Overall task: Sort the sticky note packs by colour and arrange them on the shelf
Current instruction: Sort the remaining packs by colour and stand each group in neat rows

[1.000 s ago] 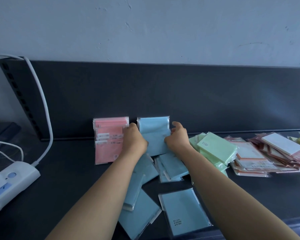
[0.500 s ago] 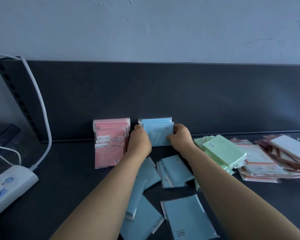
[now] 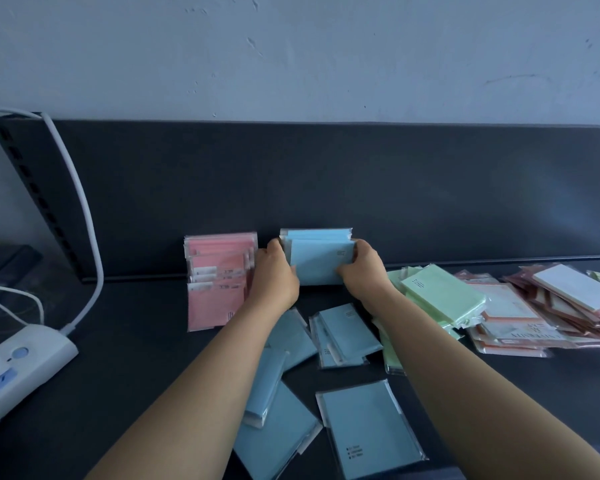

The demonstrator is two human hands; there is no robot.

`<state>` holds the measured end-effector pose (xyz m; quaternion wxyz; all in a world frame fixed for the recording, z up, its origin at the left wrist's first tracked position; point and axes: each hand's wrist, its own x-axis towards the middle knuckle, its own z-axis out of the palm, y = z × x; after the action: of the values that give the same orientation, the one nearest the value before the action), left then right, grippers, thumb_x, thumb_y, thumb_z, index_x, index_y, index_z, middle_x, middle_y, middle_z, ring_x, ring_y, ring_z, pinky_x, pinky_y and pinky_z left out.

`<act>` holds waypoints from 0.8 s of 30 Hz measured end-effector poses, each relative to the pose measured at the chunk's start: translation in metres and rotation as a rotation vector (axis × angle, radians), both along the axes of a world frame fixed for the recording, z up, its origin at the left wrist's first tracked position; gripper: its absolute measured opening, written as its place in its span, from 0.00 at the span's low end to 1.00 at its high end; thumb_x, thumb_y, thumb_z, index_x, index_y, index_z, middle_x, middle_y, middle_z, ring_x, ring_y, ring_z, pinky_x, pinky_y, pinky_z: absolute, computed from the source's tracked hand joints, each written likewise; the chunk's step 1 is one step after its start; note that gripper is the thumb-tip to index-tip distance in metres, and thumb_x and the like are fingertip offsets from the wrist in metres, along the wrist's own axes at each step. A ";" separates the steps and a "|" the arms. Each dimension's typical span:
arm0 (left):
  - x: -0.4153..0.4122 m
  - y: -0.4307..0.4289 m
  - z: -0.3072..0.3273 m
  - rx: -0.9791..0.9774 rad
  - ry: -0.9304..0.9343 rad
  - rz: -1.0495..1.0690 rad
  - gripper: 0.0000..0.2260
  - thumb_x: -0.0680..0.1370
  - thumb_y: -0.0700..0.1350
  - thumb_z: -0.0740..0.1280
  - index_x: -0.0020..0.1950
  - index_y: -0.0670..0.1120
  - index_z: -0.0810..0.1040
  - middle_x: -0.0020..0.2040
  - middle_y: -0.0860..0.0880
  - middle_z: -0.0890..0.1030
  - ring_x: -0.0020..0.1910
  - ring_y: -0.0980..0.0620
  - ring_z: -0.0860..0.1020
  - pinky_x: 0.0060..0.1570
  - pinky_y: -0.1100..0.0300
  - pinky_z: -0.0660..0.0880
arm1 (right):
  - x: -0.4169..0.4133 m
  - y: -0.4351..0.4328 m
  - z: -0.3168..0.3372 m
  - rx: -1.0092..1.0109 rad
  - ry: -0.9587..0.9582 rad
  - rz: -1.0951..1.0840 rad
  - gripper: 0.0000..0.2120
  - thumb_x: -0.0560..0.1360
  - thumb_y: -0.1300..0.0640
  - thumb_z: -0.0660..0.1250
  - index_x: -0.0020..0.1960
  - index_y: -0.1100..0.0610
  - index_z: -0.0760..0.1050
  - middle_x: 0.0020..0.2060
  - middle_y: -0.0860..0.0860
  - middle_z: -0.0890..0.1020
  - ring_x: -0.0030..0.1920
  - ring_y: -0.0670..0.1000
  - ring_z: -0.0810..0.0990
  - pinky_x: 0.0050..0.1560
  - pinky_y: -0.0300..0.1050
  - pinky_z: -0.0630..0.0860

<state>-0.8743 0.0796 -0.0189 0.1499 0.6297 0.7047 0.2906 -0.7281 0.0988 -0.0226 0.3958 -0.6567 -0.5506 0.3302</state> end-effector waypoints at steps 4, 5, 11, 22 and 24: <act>-0.003 0.001 -0.009 -0.063 0.006 -0.012 0.11 0.79 0.37 0.63 0.60 0.40 0.69 0.61 0.42 0.73 0.54 0.46 0.73 0.46 0.60 0.65 | -0.001 -0.004 -0.006 -0.059 -0.056 0.057 0.24 0.72 0.72 0.58 0.66 0.58 0.68 0.50 0.52 0.78 0.47 0.52 0.77 0.31 0.38 0.70; -0.003 0.001 -0.008 -0.068 0.001 -0.015 0.11 0.78 0.38 0.63 0.60 0.40 0.69 0.60 0.43 0.73 0.52 0.47 0.72 0.46 0.60 0.65 | -0.001 -0.005 -0.006 -0.062 -0.053 0.062 0.25 0.72 0.71 0.58 0.67 0.57 0.67 0.49 0.50 0.77 0.47 0.51 0.77 0.31 0.37 0.70; -0.003 0.001 -0.012 -0.094 -0.001 -0.025 0.18 0.75 0.36 0.68 0.63 0.41 0.68 0.62 0.43 0.73 0.59 0.44 0.74 0.48 0.61 0.66 | -0.001 -0.005 -0.008 -0.067 -0.093 0.078 0.27 0.72 0.70 0.62 0.68 0.54 0.66 0.51 0.50 0.77 0.50 0.52 0.77 0.40 0.42 0.76; -0.004 0.001 -0.014 -0.050 -0.065 -0.003 0.18 0.76 0.39 0.69 0.62 0.42 0.67 0.60 0.43 0.73 0.57 0.44 0.74 0.48 0.59 0.67 | -0.002 -0.004 -0.010 -0.049 -0.089 0.053 0.28 0.71 0.65 0.70 0.68 0.56 0.64 0.57 0.51 0.75 0.51 0.51 0.76 0.38 0.38 0.72; -0.003 0.000 -0.014 -0.051 -0.092 -0.012 0.19 0.76 0.40 0.70 0.63 0.42 0.67 0.60 0.43 0.73 0.57 0.45 0.74 0.48 0.59 0.67 | -0.003 -0.005 -0.011 -0.046 -0.106 0.054 0.33 0.70 0.62 0.72 0.71 0.56 0.61 0.62 0.53 0.73 0.57 0.53 0.76 0.47 0.44 0.75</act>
<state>-0.8773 0.0792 -0.0326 0.1998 0.6158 0.7005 0.3004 -0.7311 0.0939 -0.0331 0.3418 -0.6672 -0.5804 0.3182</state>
